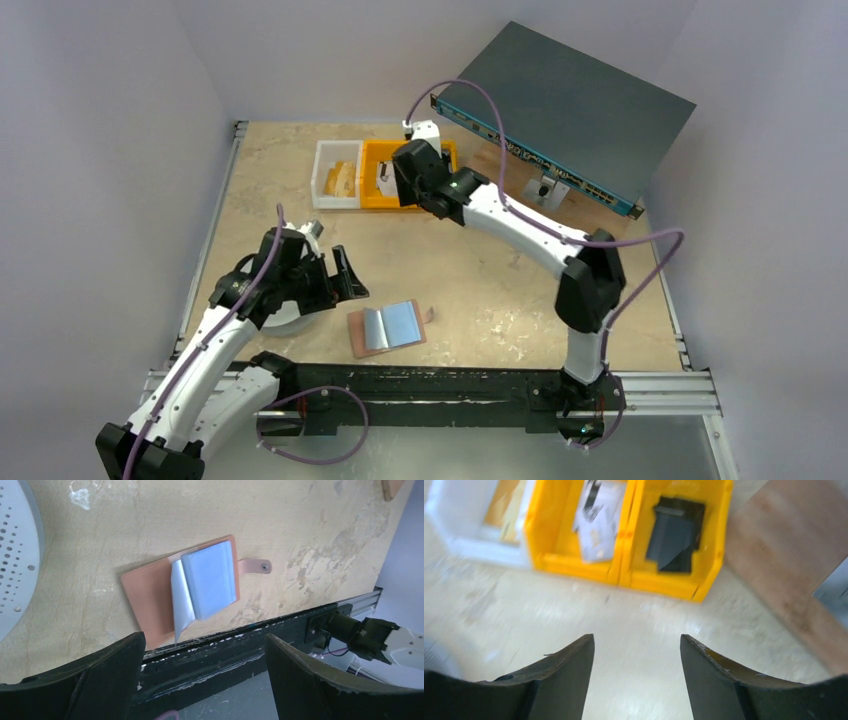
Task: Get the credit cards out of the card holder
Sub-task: Place the credit card in the storage box, then close the card holder at the center of the board.
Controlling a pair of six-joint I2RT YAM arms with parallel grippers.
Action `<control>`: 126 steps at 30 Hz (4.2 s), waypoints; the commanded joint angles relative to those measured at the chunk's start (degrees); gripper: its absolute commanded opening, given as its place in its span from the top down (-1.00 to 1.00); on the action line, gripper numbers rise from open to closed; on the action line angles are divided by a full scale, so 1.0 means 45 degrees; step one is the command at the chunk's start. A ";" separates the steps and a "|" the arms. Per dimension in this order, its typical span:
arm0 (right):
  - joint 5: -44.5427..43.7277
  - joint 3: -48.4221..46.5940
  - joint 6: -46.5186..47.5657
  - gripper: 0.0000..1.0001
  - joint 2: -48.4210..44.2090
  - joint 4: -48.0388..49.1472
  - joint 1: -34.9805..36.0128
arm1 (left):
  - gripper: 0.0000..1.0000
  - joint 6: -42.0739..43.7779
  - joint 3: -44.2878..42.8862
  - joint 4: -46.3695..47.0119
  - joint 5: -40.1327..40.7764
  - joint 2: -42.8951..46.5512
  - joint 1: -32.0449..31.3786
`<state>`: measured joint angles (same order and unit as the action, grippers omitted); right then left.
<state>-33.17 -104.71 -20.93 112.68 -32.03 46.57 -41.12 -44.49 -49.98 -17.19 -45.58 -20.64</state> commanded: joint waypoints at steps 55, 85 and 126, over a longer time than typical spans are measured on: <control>0.7688 1.2798 -0.5033 1.00 -0.5718 0.4079 0.1663 | 0.02 -0.3607 0.4645 0.4956 0.0313 0.0115 -0.1953; 0.7644 1.3261 -0.5986 1.00 -0.6327 0.4328 0.1842 | -0.33 -0.4765 0.3690 1.0067 -0.0788 -0.3517 -0.3437; 0.8157 1.3768 -0.8308 0.89 -0.4278 0.7050 0.2640 | -1.00 -0.4895 0.2537 0.9528 -0.1081 -0.7100 -0.3619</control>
<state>2.98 -44.07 -55.96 90.78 -4.64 57.93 -67.92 -31.77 -5.28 -21.04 -77.87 -35.79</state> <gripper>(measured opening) 0.033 0.996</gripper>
